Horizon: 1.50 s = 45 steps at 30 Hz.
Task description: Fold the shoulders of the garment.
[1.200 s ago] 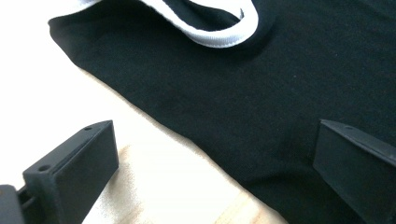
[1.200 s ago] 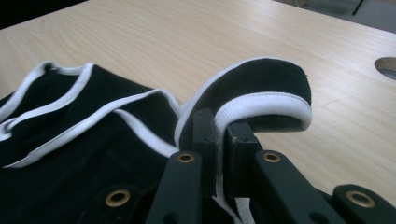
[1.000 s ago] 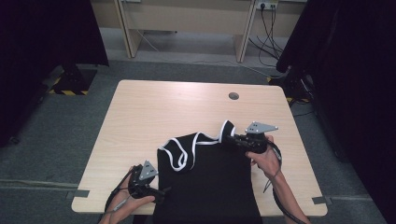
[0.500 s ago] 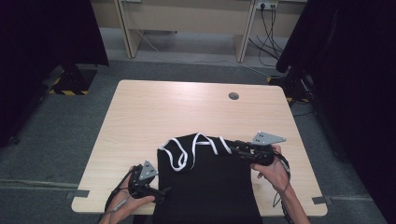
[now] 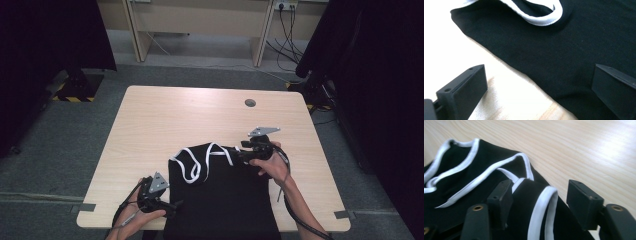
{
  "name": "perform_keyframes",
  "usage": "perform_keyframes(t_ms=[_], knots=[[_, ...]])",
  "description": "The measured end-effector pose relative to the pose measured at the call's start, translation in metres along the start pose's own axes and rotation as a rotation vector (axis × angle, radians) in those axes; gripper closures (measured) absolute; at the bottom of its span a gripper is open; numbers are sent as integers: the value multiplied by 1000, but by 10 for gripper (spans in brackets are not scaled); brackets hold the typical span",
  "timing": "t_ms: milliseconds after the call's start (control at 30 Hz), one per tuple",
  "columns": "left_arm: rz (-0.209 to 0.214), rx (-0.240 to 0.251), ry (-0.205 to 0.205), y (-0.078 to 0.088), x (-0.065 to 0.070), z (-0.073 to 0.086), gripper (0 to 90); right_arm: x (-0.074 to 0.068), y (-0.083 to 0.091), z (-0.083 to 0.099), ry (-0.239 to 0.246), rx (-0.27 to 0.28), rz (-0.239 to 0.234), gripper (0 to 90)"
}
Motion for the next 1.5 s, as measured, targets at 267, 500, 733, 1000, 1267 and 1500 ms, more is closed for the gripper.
perform_keyframes(t_ms=[267,500,733,1000,1267,1500], knots=[[0,0,0,0,0,0,0,-8,7,3,77,9,-99,794],[0,0,0,0,0,0,0,-41,53,32,140,93,-124,774],[-1,0,0,0,0,0,0,-52,69,61,148,67,-78,595],[-1,0,0,0,0,0,0,-33,56,65,120,18,24,512],[-1,0,0,0,0,0,0,-18,61,85,32,-21,81,403],[6,3,5,0,-1,0,0,-22,78,100,40,-44,106,373]])
Point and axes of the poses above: each handheld gripper's, and its own axes: y roughly backward along the jaws, z roughly out of its underside, x roughly to its right, the point moved 6 cm from there along -y, roughly forward along the jaws, and after that the axes turned 6 degrees about -z, right-handed, at the moved point
